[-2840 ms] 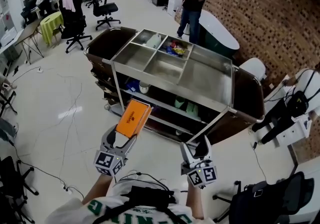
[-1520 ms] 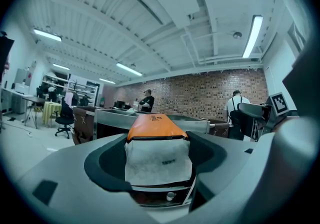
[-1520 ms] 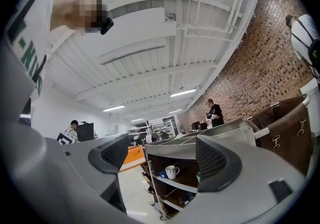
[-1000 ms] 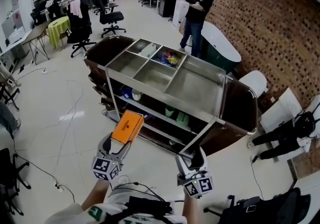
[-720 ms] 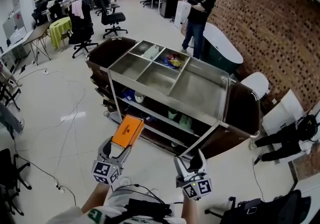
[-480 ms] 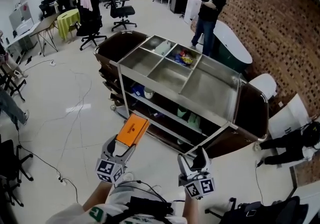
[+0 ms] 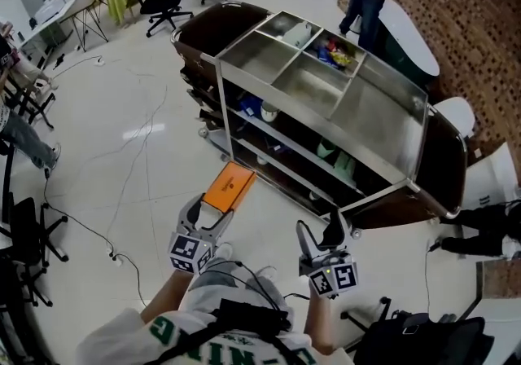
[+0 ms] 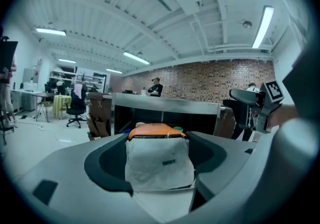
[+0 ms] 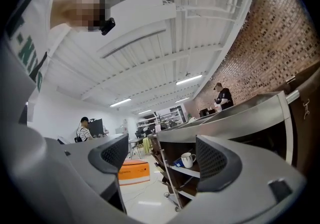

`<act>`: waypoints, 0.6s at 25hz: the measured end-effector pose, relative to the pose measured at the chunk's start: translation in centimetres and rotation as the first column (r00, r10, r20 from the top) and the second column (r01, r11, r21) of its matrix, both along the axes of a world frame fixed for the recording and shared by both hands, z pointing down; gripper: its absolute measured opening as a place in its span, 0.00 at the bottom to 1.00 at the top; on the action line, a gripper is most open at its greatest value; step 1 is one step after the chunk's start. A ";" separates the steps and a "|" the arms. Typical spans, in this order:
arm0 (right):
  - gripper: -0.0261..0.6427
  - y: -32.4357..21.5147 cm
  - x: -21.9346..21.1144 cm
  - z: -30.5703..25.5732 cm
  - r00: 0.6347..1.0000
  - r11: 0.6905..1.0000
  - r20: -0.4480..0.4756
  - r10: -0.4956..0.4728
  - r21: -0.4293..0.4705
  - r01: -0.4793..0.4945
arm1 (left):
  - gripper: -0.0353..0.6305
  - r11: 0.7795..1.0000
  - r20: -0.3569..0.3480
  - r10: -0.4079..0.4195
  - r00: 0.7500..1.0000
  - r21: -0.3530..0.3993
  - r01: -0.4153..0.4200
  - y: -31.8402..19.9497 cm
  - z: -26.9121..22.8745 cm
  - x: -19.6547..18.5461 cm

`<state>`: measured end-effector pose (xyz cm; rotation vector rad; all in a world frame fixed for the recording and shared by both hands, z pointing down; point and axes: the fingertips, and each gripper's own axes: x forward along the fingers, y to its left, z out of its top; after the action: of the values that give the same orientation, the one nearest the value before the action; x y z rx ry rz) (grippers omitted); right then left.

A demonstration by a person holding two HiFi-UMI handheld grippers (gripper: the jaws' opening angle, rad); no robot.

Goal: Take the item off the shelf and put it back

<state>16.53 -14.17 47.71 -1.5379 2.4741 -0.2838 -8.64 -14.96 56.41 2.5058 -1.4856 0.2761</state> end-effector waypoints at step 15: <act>0.68 -4.7 -2.7 20.9 0.999 0.995 -0.024 -0.038 -0.088 0.036 | 0.55 0.997 0.012 -0.059 0.998 0.058 0.058 -9.9 19.6 -2.4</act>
<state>13.82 -18.87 68.65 -1.5394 2.5441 -0.3860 -11.01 -24.82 76.02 2.5039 -1.5912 0.2447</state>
